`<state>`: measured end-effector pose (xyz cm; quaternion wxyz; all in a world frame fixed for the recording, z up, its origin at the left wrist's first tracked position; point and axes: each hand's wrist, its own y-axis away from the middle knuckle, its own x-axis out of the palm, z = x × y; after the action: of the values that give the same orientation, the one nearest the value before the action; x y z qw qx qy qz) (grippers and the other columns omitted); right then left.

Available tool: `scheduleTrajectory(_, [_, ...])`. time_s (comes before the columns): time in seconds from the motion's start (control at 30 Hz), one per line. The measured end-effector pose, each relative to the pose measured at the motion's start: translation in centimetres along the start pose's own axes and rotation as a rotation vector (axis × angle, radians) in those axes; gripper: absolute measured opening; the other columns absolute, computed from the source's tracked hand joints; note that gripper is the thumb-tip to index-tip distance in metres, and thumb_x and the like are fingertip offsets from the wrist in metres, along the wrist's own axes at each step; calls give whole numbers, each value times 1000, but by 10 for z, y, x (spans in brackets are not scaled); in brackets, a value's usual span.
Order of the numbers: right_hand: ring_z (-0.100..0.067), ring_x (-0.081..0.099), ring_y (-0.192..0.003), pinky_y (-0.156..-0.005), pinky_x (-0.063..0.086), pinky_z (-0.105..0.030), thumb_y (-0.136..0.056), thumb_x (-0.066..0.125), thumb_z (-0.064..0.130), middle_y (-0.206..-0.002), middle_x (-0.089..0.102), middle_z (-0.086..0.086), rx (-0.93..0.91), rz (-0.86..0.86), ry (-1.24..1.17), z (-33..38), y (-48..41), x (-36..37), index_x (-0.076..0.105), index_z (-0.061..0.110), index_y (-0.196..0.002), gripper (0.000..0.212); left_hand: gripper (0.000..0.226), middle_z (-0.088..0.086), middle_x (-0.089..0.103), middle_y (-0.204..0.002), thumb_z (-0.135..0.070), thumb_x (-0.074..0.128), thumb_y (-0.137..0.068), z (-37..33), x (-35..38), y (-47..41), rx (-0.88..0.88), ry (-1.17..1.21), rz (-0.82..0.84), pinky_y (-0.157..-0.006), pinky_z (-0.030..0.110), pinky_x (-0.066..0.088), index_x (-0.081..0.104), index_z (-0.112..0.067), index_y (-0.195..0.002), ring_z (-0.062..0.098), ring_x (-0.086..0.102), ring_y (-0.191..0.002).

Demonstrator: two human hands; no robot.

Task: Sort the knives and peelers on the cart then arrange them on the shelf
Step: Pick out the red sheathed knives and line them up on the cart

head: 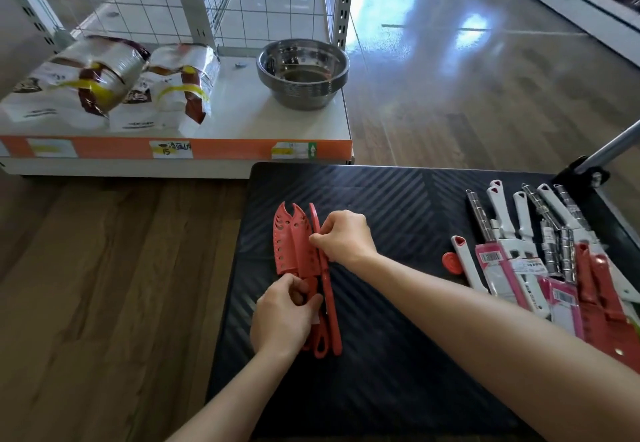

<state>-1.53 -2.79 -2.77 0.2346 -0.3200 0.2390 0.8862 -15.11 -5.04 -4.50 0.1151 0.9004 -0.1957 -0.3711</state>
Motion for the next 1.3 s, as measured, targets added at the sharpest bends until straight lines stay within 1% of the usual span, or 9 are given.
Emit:
scheduleTrajectory(0.1, [-9,59,-75,-63,50,-20,-82,70,23,-81,58,4,-31,27,-4,7,0,6,63,11,-82,14,14,-7,57,-89,-26,70,-80,3,-1,-3,90,-24,-2,-60,17,42,56,-25,-83,5,54,-75])
scheduleTrajectory(0.23, [-10,59,-75,-70,52,-22,-87,63,21,-92,65,-2,-58,126,7,12,2,10,68,10,-93,14,3,-7,64,-89,-25,65,-83,7,-8,-11,111,10,-4,-73,28,52,63,-24,-86,11,62,-85])
scheduleTrajectory(0.3, [-11,59,-77,-71,52,-22,-90,56,16,-99,68,-4,-82,155,30,11,4,10,70,9,-95,16,6,-8,63,-91,-25,61,-85,6,-13,-15,161,-19,-20,-73,27,50,64,-24,-90,11,61,-87])
scheduleTrajectory(0.47, [-16,63,-91,-83,53,-28,-90,53,14,-100,67,-2,-112,176,39,4,9,-2,70,11,-101,21,24,-9,60,-111,-34,51,-91,-12,-20,-24,367,-280,-16,-80,32,51,60,-25,-111,12,54,-103])
scheduleTrajectory(0.67, [-20,55,-116,-97,45,-30,-90,52,21,-127,58,-3,-105,144,244,-19,8,-30,60,18,-124,35,47,-6,45,-141,-41,46,-92,-49,-17,-41,465,-659,167,-103,38,39,41,-26,-137,18,39,-130])
scheduleTrajectory(0.87, [-22,50,-120,-97,46,-38,-91,53,27,-131,52,-2,-74,95,382,-43,12,-63,54,19,-128,39,55,-3,42,-145,-45,46,-92,-97,-8,-49,547,-887,244,-104,40,38,34,-26,-141,21,39,-133])
scheduleTrajectory(1.0, [-23,48,-122,-90,43,-33,-91,52,28,-133,51,-1,-37,41,446,-64,21,-92,52,18,-130,40,52,-1,42,-145,-45,45,-92,-137,10,-46,624,-932,231,-101,41,37,38,-22,-139,24,40,-132])
scheduleTrajectory(1.1, [-25,48,-122,-97,43,-35,-89,53,27,-131,53,-6,12,39,496,-81,31,-118,52,18,-130,42,52,0,43,-144,-44,45,-92,-160,34,-39,717,-921,248,-101,41,36,39,-19,-138,24,39,-133])
scheduleTrajectory(1.3, [-24,58,-110,-87,47,-30,-90,55,22,-120,63,-8,154,85,602,-110,57,-182,64,13,-117,30,50,-4,44,-143,-44,45,-91,-162,87,-26,911,-1005,358,-96,40,37,41,-21,-135,22,38,-131])
